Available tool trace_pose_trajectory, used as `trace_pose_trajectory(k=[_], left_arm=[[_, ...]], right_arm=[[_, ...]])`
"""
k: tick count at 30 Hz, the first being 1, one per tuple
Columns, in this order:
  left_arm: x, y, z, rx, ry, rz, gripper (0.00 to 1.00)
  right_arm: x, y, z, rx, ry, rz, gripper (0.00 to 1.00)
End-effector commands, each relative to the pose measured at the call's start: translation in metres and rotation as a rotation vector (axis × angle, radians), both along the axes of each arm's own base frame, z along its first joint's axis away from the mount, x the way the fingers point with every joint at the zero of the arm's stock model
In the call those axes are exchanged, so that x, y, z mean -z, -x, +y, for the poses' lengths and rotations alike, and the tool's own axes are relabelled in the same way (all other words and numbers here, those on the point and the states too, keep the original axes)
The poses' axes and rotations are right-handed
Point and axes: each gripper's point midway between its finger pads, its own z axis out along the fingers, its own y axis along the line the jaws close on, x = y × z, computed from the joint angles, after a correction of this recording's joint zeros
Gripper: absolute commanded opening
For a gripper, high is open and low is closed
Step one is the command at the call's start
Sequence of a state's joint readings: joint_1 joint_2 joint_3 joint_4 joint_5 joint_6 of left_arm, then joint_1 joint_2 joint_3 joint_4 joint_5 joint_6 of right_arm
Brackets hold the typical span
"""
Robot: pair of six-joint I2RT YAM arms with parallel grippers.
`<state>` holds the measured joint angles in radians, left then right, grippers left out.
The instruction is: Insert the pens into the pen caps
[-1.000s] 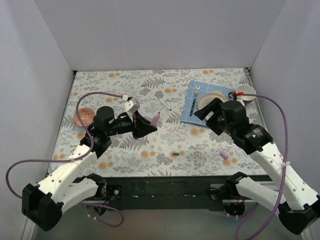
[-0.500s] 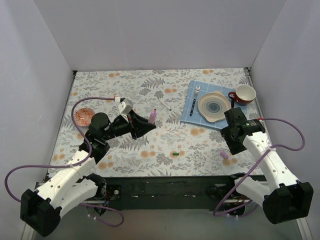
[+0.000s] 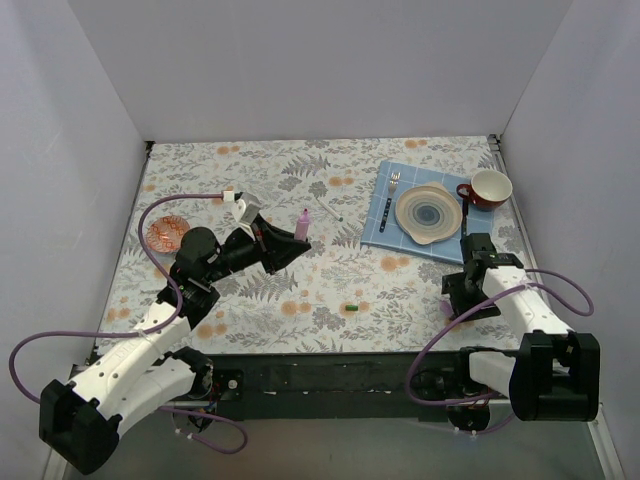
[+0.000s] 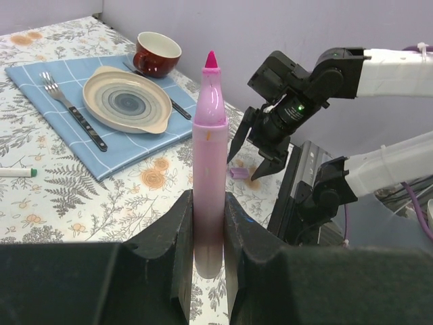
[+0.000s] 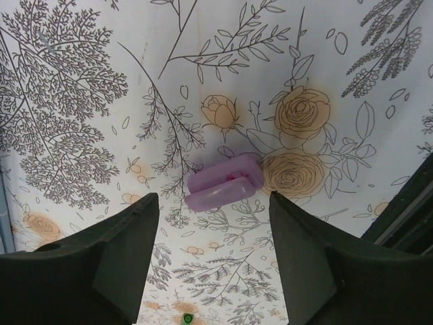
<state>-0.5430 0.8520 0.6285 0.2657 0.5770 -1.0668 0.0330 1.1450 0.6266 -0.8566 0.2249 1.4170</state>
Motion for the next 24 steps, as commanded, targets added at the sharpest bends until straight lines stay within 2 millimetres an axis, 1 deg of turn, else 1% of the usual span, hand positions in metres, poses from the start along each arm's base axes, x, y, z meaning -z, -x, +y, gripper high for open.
trace_pose_trajectory(k=[1, 7, 11, 12, 13, 17, 22, 24], left_arm=[[-0.006, -0.002, 0.003, -0.040, 0.021, 0.002, 0.00], [-0.004, -0.003, 0.001, -0.041, 0.018, 0.017, 0.00], [-0.005, -0.001, 0.003, -0.039, 0.009, -0.016, 0.00], [-0.005, -0.001, 0.004, -0.043, 0.004, -0.026, 0.00], [-0.004, -0.001, 0.004, -0.044, -0.003, -0.035, 0.00], [-0.004, -0.003, 0.005, -0.048, -0.021, -0.045, 0.00], [0.001, 0.005, 0.000, 0.011, -0.041, -0.065, 0.00], [0.005, 0.006, -0.003, 0.031, -0.051, -0.052, 0.00]], right_arm=[[0.002, -0.010, 0.003, 0.070, -0.034, -0.064, 0.72], [0.005, -0.004, -0.002, 0.099, -0.021, -0.041, 0.72], [0.008, -0.005, -0.004, 0.103, -0.015, -0.061, 0.72], [0.009, -0.004, -0.003, 0.099, -0.016, -0.057, 0.72], [0.010, -0.004, -0.008, 0.126, -0.016, -0.054, 0.72], [0.015, -0.001, -0.009, 0.124, -0.022, -0.018, 0.71], [0.023, 0.001, -0.010, 0.115, -0.019, -0.005, 0.68], [0.028, 0.003, -0.007, 0.104, -0.034, 0.009, 0.65]])
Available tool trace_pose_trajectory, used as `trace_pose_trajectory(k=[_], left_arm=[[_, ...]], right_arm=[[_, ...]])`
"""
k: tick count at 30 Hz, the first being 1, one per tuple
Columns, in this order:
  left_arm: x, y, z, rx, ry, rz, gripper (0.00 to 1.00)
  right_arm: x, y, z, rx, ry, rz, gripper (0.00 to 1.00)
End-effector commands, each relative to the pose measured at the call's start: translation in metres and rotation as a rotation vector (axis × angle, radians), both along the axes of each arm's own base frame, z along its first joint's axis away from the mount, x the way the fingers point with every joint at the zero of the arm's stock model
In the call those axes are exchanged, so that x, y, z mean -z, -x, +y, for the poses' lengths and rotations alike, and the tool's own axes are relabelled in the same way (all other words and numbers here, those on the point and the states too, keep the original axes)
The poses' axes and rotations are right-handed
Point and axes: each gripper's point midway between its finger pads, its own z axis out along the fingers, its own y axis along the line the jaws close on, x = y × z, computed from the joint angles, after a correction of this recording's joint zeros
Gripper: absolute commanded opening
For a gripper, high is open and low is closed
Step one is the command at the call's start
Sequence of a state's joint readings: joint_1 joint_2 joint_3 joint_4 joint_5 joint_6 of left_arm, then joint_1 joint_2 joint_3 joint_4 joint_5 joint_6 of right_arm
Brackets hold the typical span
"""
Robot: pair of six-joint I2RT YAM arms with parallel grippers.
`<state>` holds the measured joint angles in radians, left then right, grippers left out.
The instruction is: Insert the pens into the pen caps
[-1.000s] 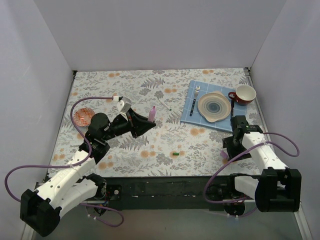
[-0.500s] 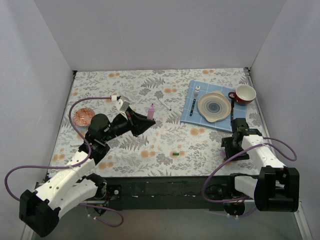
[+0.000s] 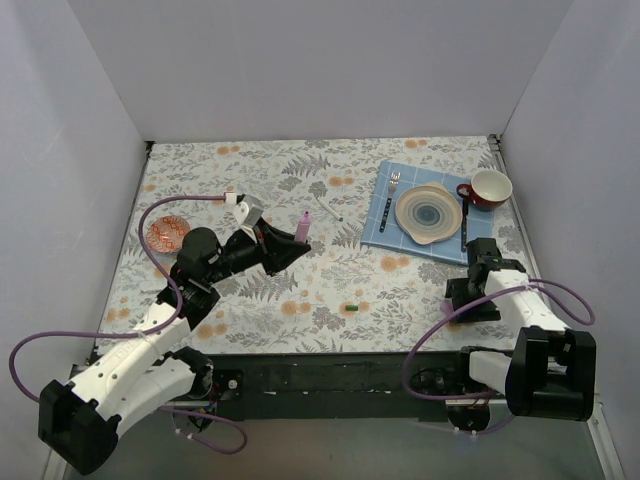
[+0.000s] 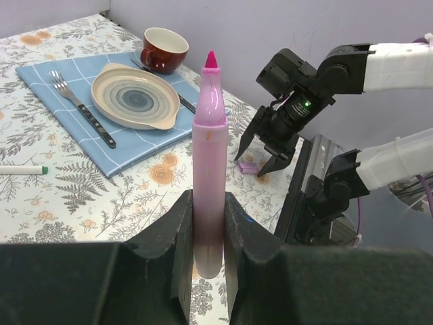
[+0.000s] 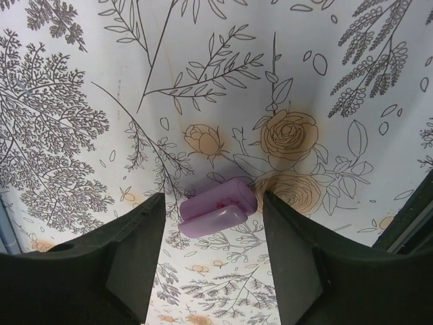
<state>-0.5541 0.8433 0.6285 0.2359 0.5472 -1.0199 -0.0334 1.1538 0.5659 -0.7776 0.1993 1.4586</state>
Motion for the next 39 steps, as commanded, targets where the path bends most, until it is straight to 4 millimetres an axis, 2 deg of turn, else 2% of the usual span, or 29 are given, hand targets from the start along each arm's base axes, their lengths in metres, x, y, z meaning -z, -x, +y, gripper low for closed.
trace_pose_trajectory(k=[1, 7, 8, 10, 11, 13, 16, 17, 19, 20, 23, 29, 32, 35, 37, 38, 39], left_arm=[[-0.001, 0.007, -0.004, 0.056, -0.025, -0.035, 0.00], [0.002, 0.007, -0.004, 0.057, -0.043, -0.039, 0.00], [0.001, 0.007, -0.003, 0.055, -0.044, -0.047, 0.00], [0.001, 0.005, -0.002, 0.043, -0.046, -0.052, 0.00], [0.000, 0.005, -0.002, 0.041, -0.046, -0.055, 0.00], [0.000, 0.004, -0.002, 0.036, -0.049, -0.056, 0.00], [0.001, 0.004, -0.002, 0.037, -0.055, -0.059, 0.00], [0.002, 0.004, -0.002, 0.037, -0.056, -0.058, 0.00], [0.003, 0.003, -0.002, 0.036, -0.059, -0.055, 0.00], [0.003, 0.003, -0.002, 0.038, -0.061, -0.054, 0.00], [0.005, 0.002, -0.003, 0.038, -0.067, -0.052, 0.00], [0.010, 0.000, -0.004, 0.037, -0.078, -0.043, 0.00], [0.013, -0.002, -0.005, 0.042, -0.086, -0.032, 0.00], [0.013, -0.001, -0.007, 0.053, -0.092, -0.030, 0.00], [0.014, -0.001, -0.007, 0.058, -0.097, -0.027, 0.00], [0.013, -0.001, -0.007, 0.056, -0.097, -0.029, 0.00], [0.014, 0.000, -0.007, 0.059, -0.098, -0.029, 0.00]], right_arm=[[0.014, 0.006, 0.001, -0.002, -0.010, 0.030, 0.65], [0.016, -0.005, 0.004, -0.168, -0.015, 0.005, 0.49], [0.014, -0.015, 0.007, -0.211, -0.021, -0.035, 0.48], [0.014, -0.021, 0.010, -0.356, -0.015, -0.069, 0.47], [0.012, -0.033, 0.015, -0.418, -0.016, -0.123, 0.46], [0.010, -0.042, 0.017, -0.580, 0.013, -0.166, 0.45], [0.003, -0.059, 0.031, -0.798, 0.008, -0.251, 0.42], [0.002, -0.059, 0.045, -0.881, -0.014, -0.266, 0.41], [-0.002, -0.068, 0.055, -1.033, 0.005, -0.312, 0.41], [-0.005, -0.068, 0.067, -1.113, -0.017, -0.337, 0.41], [-0.007, -0.070, 0.082, -1.274, -0.009, -0.342, 0.40], [0.000, -0.067, 0.096, -1.452, 0.028, -0.290, 0.40], [0.004, -0.062, 0.091, -1.483, 0.088, -0.195, 0.48], [-0.002, -0.065, 0.080, -1.390, 0.130, -0.142, 0.56], [-0.006, -0.069, 0.078, -1.249, 0.128, -0.107, 0.61], [-0.005, -0.060, 0.077, -1.208, 0.099, -0.060, 0.62], [-0.007, -0.062, 0.081, -1.089, 0.069, -0.056, 0.63]])
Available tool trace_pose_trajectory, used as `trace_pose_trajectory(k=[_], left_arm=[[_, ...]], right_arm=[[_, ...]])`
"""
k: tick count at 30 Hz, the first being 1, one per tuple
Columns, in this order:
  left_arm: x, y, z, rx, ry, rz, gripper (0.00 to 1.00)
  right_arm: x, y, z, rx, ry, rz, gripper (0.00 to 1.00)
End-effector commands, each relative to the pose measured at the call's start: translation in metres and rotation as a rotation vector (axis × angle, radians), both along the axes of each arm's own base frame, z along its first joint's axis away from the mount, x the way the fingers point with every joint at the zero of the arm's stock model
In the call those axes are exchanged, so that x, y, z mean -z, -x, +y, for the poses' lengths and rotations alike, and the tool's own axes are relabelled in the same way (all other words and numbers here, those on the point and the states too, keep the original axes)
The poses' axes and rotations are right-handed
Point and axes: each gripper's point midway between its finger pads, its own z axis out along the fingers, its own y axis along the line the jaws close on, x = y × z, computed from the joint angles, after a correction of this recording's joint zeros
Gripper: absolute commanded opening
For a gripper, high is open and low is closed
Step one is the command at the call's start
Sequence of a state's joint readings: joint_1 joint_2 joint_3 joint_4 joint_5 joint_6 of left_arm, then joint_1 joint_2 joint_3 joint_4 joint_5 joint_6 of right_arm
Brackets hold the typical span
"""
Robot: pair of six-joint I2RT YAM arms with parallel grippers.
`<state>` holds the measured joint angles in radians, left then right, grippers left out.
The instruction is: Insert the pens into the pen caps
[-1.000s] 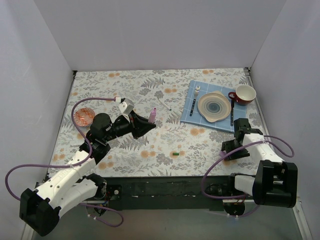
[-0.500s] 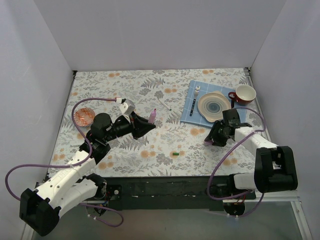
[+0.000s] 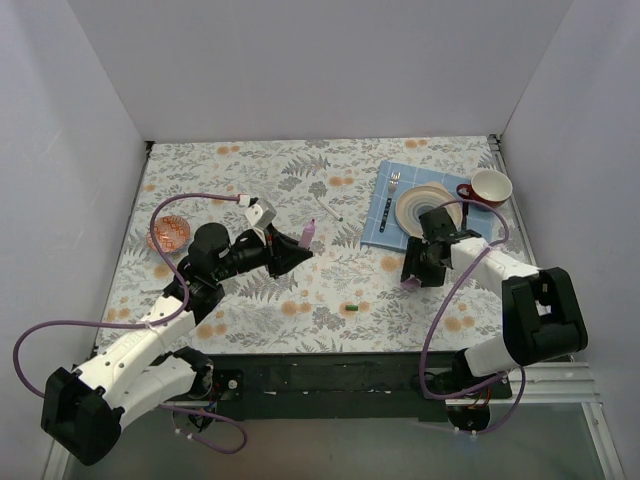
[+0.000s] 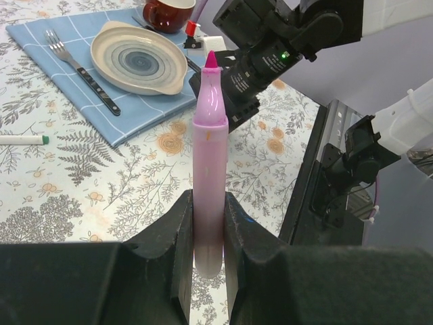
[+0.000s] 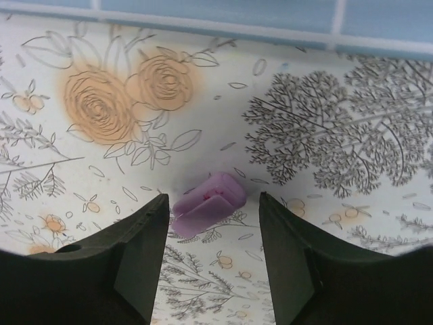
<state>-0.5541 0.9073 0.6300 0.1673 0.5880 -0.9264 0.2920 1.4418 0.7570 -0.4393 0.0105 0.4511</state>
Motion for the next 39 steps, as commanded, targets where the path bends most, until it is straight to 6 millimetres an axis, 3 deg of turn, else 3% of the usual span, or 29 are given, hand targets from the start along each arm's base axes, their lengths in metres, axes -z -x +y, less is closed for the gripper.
trace_pose_trajectory(k=[1, 5, 6, 10, 18, 22, 28, 29, 30, 32, 35, 39], left_arm=[[-0.021, 0.003, -0.001, 0.018, 0.014, -0.057, 0.00], [-0.022, 0.004, -0.001, 0.021, 0.015, -0.061, 0.00], [-0.022, 0.005, -0.001, 0.024, 0.016, -0.062, 0.00], [-0.023, 0.007, -0.002, 0.035, 0.018, -0.064, 0.00], [-0.024, 0.009, 0.000, 0.026, 0.016, -0.081, 0.00], [-0.023, 0.008, -0.001, 0.025, 0.017, -0.066, 0.00], [-0.014, -0.002, -0.006, -0.024, 0.045, 0.088, 0.00], [-0.021, -0.004, -0.008, -0.030, 0.054, 0.103, 0.00], [-0.018, -0.007, -0.009, -0.037, 0.050, 0.140, 0.00], [-0.016, -0.005, -0.012, -0.020, 0.046, 0.171, 0.00], [-0.017, -0.004, -0.016, -0.001, 0.057, 0.188, 0.00], [-0.004, -0.004, -0.023, 0.031, 0.038, 0.231, 0.00]], right_arm=[[-0.003, 0.010, -0.009, 0.315, 0.030, 0.136, 0.69], [-0.004, 0.014, -0.005, 0.534, 0.028, 0.253, 0.77], [0.002, 0.024, -0.006, 0.556, 0.061, 0.326, 0.75], [0.009, 0.032, 0.010, 0.644, 0.017, 0.447, 0.64], [0.029, 0.029, 0.004, 0.751, 0.021, 0.408, 0.57], [0.038, 0.031, 0.004, 0.737, 0.011, 0.389, 0.34], [0.044, 0.023, -0.004, 0.568, 0.021, 0.260, 0.10], [0.043, 0.022, -0.004, 0.525, 0.017, 0.235, 0.09], [0.032, 0.005, 0.003, 0.455, -0.035, 0.138, 0.08], [0.022, 0.003, 0.010, 0.285, -0.072, 0.065, 0.06], [-0.019, -0.009, 0.028, 0.086, -0.167, -0.094, 0.03], [-0.102, -0.023, 0.052, -0.044, -0.302, -0.332, 0.01]])
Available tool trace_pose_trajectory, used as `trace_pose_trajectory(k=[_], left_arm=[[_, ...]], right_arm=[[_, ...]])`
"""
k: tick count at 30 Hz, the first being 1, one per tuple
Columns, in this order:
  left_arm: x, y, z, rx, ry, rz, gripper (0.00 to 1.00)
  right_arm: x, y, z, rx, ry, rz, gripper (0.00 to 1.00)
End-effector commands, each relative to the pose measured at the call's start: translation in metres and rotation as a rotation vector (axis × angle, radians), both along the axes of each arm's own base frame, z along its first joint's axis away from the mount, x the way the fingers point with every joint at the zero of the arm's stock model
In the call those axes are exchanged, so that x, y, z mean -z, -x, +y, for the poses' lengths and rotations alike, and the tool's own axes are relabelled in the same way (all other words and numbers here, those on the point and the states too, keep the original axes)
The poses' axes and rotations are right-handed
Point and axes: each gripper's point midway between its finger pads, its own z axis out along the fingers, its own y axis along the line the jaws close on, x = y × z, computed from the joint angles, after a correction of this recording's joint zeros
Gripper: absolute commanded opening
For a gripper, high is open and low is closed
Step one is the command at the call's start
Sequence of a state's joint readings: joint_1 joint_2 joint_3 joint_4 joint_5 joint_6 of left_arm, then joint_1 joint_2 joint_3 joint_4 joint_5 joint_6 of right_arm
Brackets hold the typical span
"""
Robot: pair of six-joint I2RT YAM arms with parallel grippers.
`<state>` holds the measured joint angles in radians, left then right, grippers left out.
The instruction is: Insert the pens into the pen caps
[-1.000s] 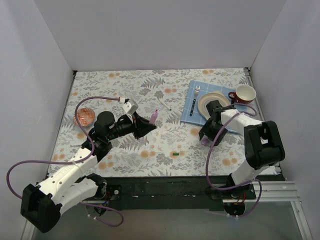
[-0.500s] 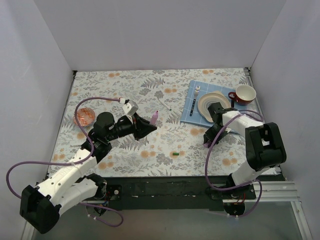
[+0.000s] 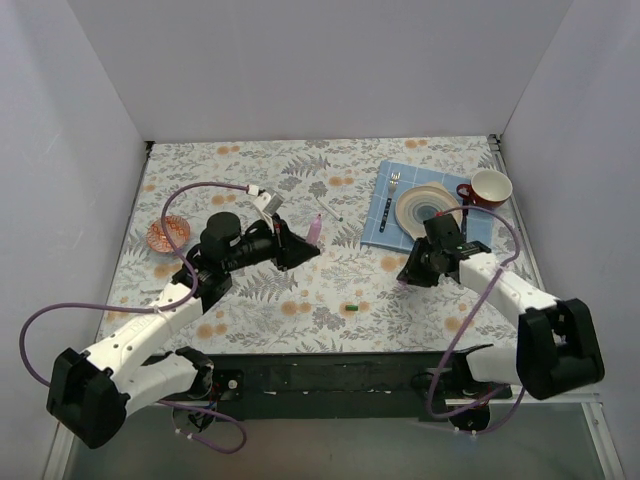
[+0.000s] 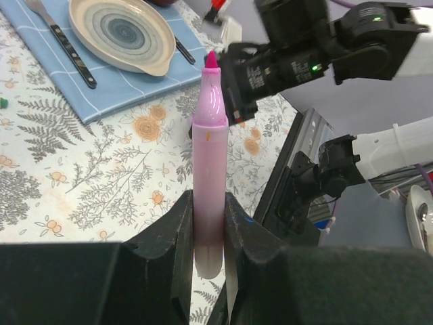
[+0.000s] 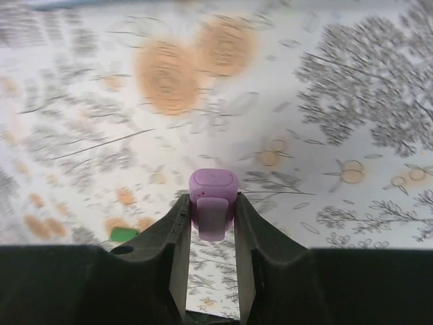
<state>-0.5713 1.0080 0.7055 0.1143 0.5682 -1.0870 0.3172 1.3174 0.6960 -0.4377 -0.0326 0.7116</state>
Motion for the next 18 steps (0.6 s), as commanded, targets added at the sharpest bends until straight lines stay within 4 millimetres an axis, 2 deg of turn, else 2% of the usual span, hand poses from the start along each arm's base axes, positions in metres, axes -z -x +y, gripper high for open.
trace_pose_trajectory(k=[1, 2, 3, 5, 6, 9, 11, 12, 16, 18], left_arm=[[-0.006, 0.005, -0.011, 0.066, 0.010, 0.027, 0.00], [-0.002, 0.005, -0.013, 0.075, 0.004, 0.041, 0.00], [0.004, 0.005, -0.016, 0.085, -0.005, 0.063, 0.00], [0.007, 0.005, -0.019, 0.091, -0.007, 0.070, 0.00], [0.010, 0.003, -0.020, 0.089, -0.012, 0.076, 0.00], [0.015, 0.005, -0.022, 0.101, -0.017, 0.087, 0.00], [0.018, 0.006, -0.023, 0.104, -0.019, 0.092, 0.00], [0.018, 0.007, -0.024, 0.107, -0.018, 0.093, 0.00], [0.018, 0.003, -0.024, 0.082, -0.010, 0.107, 0.00], [0.018, 0.003, -0.024, 0.079, -0.010, 0.112, 0.00]], right_arm=[[-0.105, -0.034, 0.046, -0.261, -0.182, -0.408, 0.01], [-0.133, -0.041, 0.057, -0.288, -0.227, -0.492, 0.01], [-0.157, -0.038, 0.070, -0.323, -0.274, -0.550, 0.01], [-0.190, -0.036, 0.088, -0.376, -0.336, -0.633, 0.01], [-0.213, -0.033, 0.100, -0.406, -0.365, -0.683, 0.01], [-0.252, -0.030, 0.125, -0.446, -0.441, -0.775, 0.01], [-0.264, -0.029, 0.137, -0.460, -0.471, -0.808, 0.01], [-0.279, -0.028, 0.146, -0.468, -0.488, -0.851, 0.01], [-0.290, -0.027, 0.168, -0.485, -0.479, -0.879, 0.01], [-0.288, -0.026, 0.177, -0.495, -0.475, -0.871, 0.01]])
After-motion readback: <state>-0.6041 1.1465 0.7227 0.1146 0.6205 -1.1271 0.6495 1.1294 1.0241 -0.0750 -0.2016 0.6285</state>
